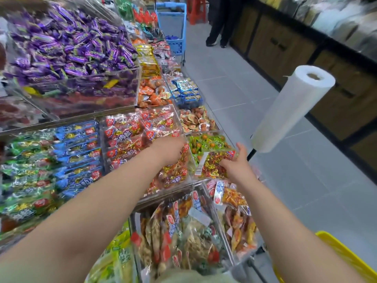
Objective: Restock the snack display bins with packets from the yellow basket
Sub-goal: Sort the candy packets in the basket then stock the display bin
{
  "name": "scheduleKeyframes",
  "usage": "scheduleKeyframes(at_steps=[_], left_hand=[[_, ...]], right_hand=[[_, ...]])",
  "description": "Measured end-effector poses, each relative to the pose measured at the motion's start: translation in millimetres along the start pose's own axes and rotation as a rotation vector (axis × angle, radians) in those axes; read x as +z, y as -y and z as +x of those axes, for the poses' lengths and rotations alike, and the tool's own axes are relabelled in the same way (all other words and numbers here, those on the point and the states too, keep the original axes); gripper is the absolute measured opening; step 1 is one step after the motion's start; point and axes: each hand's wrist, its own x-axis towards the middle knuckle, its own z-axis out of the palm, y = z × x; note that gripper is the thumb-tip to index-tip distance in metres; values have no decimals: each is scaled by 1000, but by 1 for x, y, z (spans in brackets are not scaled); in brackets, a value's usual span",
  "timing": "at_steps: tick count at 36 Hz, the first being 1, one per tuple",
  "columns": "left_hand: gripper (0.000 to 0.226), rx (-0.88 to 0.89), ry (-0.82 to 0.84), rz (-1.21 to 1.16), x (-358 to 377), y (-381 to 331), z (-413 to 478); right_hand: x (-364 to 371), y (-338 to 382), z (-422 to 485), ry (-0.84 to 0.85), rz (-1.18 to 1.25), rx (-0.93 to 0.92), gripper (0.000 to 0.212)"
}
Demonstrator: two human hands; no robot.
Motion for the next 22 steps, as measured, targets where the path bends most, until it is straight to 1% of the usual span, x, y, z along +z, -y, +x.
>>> scheduleKeyframes(at_steps=[5,11,15,17,19,22], left_hand=[[41,133,-34,130,-11,6,6],[45,241,-54,196,-19,11,16],[49,180,9,48,-7,19,16],[51,152,4,60,3,19,12],[60,140,-21,137,14,18,9],[95,87,-62,216,25,20,5]], right_hand=[[1,-4,1,-10,-9,9,74],[1,-9,-1,-37,-27,-10,71],[0,-11,-3,-50,-44,-1,71],[0,-12,-3,-56,-49,5,70],[1,-13,-4,-61,-49,9,68],[2,-12,-5,-66,-48,18,64]])
